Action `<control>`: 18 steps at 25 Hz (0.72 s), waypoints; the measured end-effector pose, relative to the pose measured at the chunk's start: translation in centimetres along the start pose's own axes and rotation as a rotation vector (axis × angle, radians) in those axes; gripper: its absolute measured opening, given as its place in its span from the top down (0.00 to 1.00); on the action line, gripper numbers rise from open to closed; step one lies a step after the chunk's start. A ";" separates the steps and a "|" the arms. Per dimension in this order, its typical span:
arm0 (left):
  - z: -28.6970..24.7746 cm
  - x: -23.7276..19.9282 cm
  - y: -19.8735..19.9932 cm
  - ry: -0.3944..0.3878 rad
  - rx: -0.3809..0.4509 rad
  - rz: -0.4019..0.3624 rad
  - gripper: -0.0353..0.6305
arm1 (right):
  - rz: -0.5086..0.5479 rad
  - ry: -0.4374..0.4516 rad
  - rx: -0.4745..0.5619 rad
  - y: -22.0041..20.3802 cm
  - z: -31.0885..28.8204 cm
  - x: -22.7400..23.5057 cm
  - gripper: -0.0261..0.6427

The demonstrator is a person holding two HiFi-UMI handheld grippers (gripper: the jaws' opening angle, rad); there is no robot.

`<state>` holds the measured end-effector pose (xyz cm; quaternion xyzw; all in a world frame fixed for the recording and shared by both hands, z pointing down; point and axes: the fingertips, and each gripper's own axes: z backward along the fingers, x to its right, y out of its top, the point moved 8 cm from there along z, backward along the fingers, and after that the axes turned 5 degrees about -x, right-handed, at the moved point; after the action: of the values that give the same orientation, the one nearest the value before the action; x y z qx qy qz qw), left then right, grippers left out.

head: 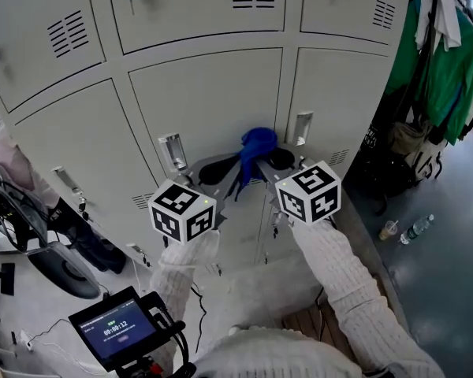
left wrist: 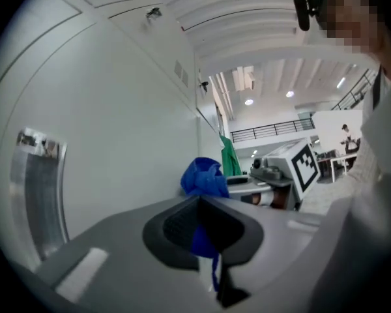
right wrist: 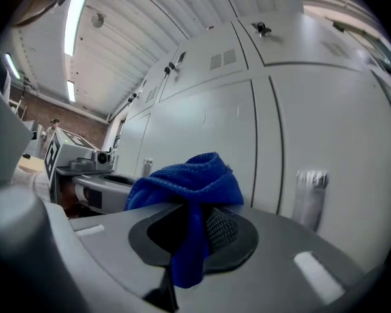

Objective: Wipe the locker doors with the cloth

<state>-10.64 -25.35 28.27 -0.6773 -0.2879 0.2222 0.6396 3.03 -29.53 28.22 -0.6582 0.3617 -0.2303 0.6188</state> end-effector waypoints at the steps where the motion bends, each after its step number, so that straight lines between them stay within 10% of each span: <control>1: -0.1 -0.2 1.5 0.009 0.026 -0.025 0.95 | 0.018 -0.022 0.028 1.4 0.4 0.8 0.89; 10: -1.2 -0.2 11.7 0.030 0.216 -0.178 0.95 | 0.137 -0.138 0.247 12.3 2.9 4.8 0.89; 18: -2.0 -0.5 14.4 0.026 0.226 -0.218 0.95 | 0.190 -0.156 0.224 14.2 2.0 5.3 0.89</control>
<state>-8.16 -27.45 14.09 -0.5686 -0.3248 0.1737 0.7356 5.15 -31.89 13.26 -0.5639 0.3453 -0.1581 0.7334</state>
